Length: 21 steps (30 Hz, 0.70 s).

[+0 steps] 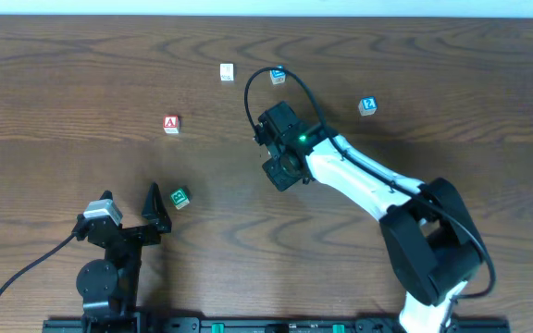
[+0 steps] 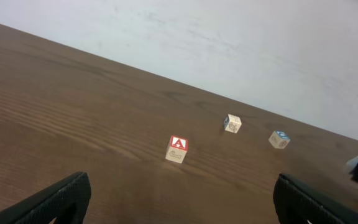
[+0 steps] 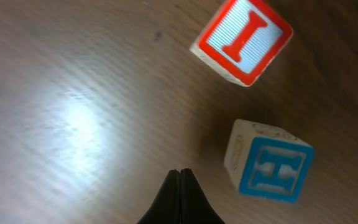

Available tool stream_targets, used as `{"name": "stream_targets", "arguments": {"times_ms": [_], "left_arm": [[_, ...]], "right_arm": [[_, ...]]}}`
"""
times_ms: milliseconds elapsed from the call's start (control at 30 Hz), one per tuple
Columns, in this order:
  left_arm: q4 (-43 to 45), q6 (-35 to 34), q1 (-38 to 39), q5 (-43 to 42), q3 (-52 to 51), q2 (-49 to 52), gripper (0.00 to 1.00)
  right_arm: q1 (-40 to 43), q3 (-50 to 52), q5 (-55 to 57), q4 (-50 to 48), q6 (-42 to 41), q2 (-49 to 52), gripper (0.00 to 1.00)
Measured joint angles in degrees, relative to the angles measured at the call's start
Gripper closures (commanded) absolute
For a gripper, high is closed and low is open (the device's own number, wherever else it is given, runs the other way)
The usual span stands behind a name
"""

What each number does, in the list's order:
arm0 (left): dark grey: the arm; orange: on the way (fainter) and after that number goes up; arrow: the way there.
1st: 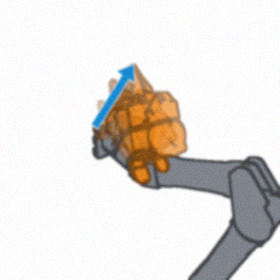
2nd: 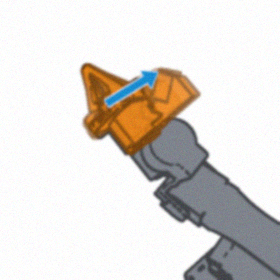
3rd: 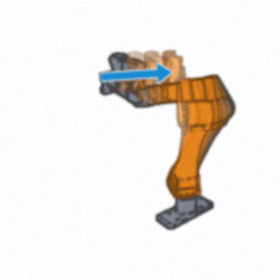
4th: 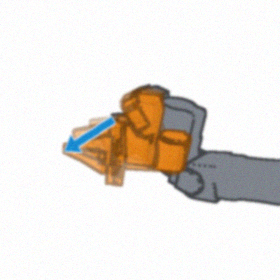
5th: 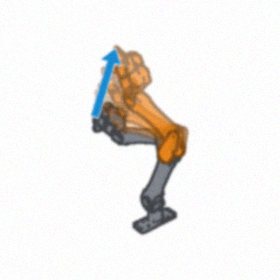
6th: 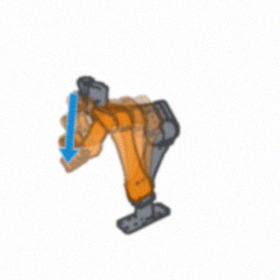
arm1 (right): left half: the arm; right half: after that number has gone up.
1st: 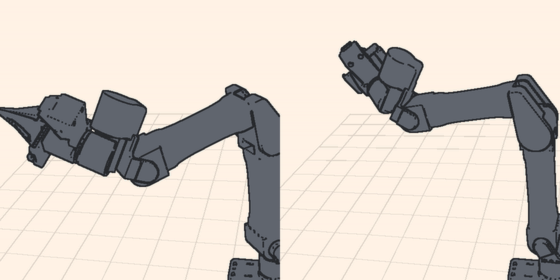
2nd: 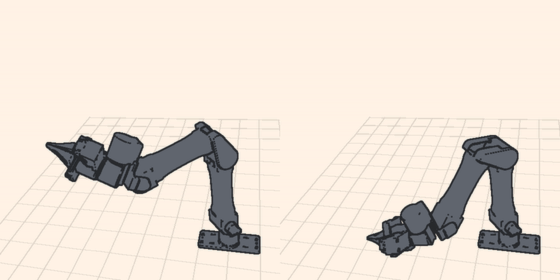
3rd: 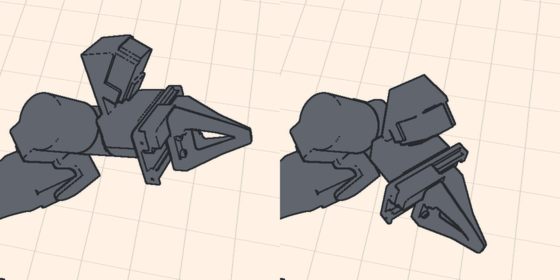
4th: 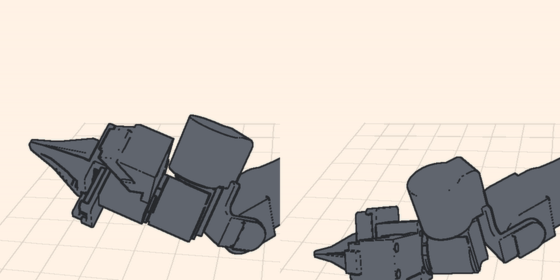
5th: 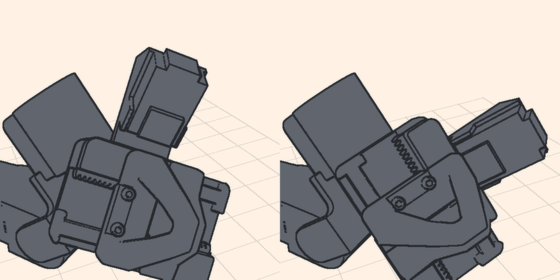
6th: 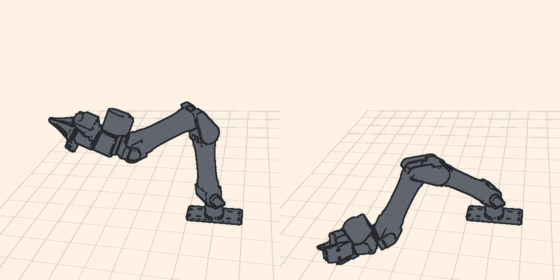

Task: Spell out Ai2
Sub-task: 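Move the right gripper to the blue 2 block at upper right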

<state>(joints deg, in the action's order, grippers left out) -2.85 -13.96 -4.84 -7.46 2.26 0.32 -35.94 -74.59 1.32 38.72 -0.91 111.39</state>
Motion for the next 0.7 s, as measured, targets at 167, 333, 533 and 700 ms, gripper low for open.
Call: {"name": "stream_targets", "arguments": {"times_ms": [167, 333, 533, 700], "left_arm": [[0.02, 0.0, 0.0, 0.0, 0.0, 0.0, 0.04], [0.02, 0.0, 0.0, 0.0, 0.0, 0.0, 0.05], [0.0, 0.0, 0.0, 0.0, 0.0, 0.0, 0.05], [0.02, 0.0, 0.0, 0.02, 0.0, 0.0, 0.05]], "right_arm": [[0.0, 0.0, 2.21, -0.92, 0.2, 1.25, 0.63], [0.0, 0.0, 6.54, -1.4, 0.35, 1.51, 0.01], [0.0, 0.0, 9.11, -0.52, 0.63, 1.53, 0.22], [0.0, -0.68, 7.15, 2.89, 0.94, 1.29, 0.99]]}}
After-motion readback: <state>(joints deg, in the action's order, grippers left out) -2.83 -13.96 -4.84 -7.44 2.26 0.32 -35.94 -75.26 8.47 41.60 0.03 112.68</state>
